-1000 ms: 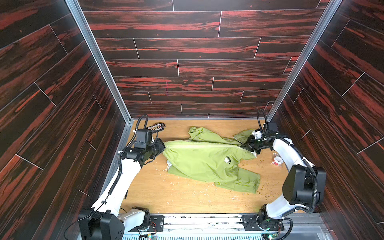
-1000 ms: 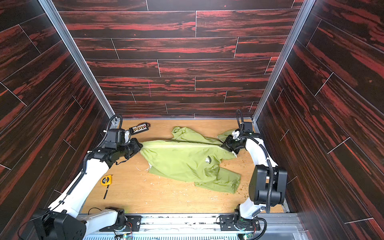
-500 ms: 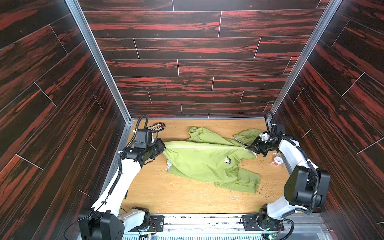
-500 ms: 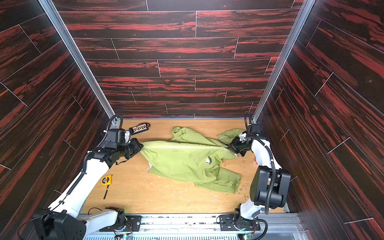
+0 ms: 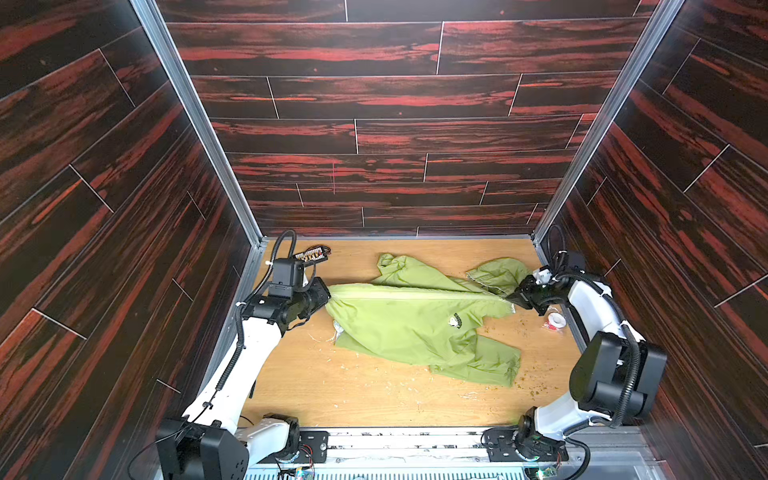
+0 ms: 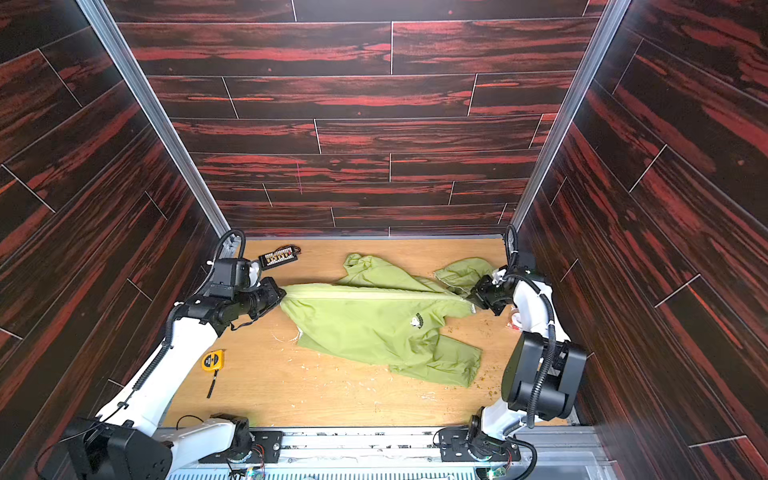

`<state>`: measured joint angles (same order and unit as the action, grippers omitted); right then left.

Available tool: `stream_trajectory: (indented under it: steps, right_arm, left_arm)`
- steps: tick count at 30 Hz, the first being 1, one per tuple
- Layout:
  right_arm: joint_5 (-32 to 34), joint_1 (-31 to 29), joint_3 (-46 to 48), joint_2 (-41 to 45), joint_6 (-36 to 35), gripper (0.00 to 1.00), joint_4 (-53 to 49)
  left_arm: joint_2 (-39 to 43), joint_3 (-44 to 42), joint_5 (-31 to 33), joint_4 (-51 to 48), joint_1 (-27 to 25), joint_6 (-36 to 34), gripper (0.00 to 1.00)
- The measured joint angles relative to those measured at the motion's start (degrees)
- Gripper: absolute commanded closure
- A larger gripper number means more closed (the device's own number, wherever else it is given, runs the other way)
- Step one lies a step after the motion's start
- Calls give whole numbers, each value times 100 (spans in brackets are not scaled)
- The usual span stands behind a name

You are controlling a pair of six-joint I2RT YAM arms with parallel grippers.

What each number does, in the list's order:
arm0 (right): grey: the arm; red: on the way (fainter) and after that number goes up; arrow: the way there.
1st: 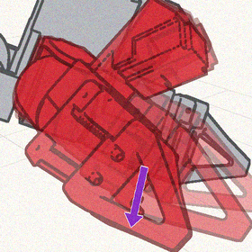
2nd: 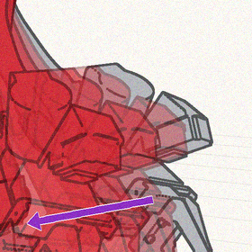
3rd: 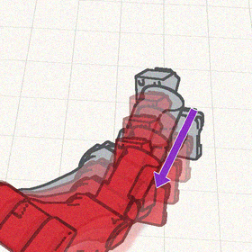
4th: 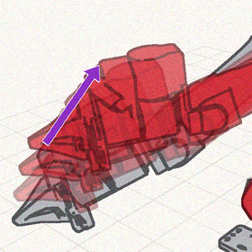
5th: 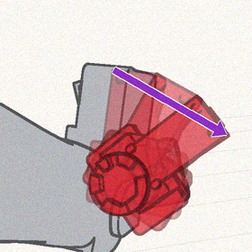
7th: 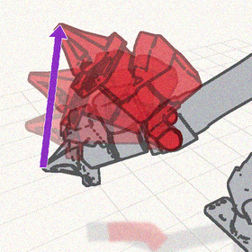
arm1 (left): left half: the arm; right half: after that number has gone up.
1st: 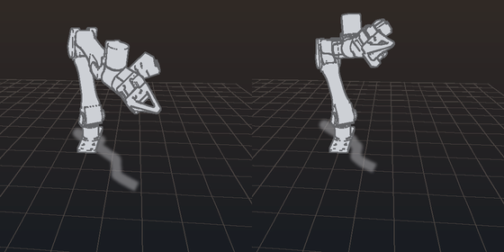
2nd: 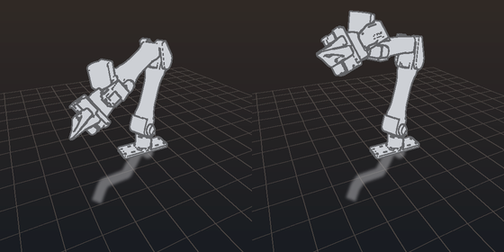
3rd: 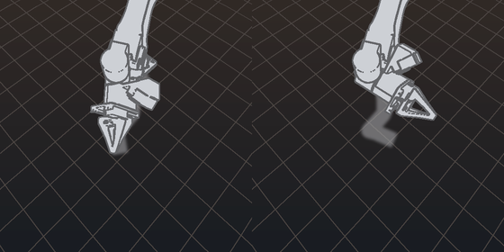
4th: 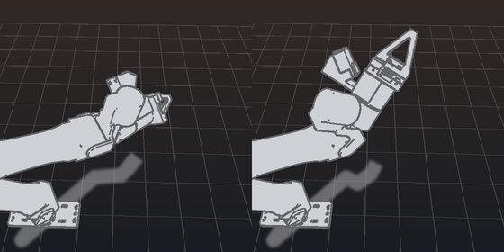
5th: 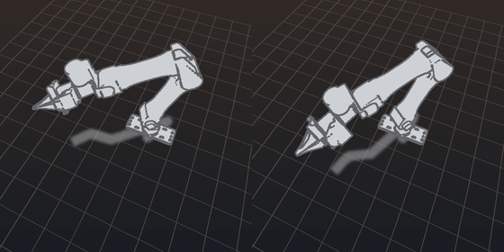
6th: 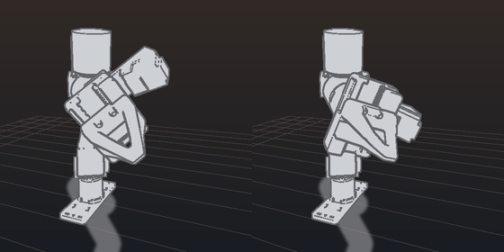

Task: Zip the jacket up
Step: 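Continue pulling the slider with the right gripper up to the jacket collar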

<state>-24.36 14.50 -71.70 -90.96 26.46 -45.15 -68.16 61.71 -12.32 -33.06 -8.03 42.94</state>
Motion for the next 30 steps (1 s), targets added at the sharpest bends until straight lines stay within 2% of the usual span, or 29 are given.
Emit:
stream_trajectory:
  steps: [19, 30]
  right_arm:
    - [-540, 74, 350, 20, 9, 100, 345]
    - [-262, 70, 350, 22, 20, 100, 269]
  left_arm:
    - [-4, 0, -94, -17, 98, -15, 100]
    - [-125, 0, -98, -15, 98, -59, 100]
